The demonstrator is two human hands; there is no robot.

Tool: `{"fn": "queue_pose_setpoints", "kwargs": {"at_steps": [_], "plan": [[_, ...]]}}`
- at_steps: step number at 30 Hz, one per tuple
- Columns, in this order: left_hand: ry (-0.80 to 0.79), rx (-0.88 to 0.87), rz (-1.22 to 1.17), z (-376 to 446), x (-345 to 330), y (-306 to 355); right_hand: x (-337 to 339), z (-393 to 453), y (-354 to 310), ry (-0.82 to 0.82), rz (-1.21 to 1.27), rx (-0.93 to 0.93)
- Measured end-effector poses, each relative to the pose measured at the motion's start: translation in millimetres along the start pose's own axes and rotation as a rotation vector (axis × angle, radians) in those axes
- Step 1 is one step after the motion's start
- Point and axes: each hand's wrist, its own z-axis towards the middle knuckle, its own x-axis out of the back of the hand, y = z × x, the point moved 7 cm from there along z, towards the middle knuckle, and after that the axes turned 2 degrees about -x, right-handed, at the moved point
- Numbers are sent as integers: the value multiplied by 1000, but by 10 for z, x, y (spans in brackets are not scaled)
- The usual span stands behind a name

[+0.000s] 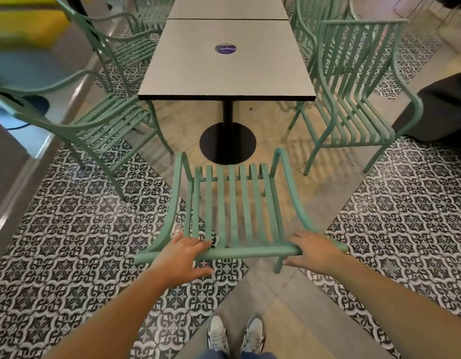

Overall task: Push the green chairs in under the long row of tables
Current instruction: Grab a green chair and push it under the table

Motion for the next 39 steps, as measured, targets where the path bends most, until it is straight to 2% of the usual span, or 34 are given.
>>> {"fn": "queue_pose_setpoints", "kwargs": {"at_steps": [2, 9, 21, 27, 39], "plan": [[-77, 42, -17, 26, -89, 34, -48, 69, -101, -32, 31, 18], [-42, 5, 91, 169, -104, 25, -54, 183, -118, -56, -7, 85], [-91, 48, 99, 600, 210, -213, 300, 633, -12, -56, 38, 82], [-14, 39, 100, 937, 368, -321, 544, 931, 146, -33, 53, 89], [-2, 55, 83, 1657, 831, -944, 1108, 1792, 197, -33, 53, 17]]}}
